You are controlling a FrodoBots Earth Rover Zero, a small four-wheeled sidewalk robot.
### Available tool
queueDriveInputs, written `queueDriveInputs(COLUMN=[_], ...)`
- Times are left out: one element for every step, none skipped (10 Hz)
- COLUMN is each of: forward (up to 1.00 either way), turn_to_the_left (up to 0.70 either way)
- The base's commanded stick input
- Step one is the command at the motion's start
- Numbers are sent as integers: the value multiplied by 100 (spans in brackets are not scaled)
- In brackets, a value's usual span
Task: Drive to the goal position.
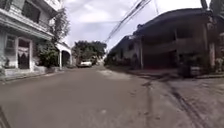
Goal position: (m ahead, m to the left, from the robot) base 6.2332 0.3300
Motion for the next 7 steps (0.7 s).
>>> queueDriveInputs(forward=[70,70,70,70,70,70,70], turn_to_the_left=[0,0,0,0,0,0,0])
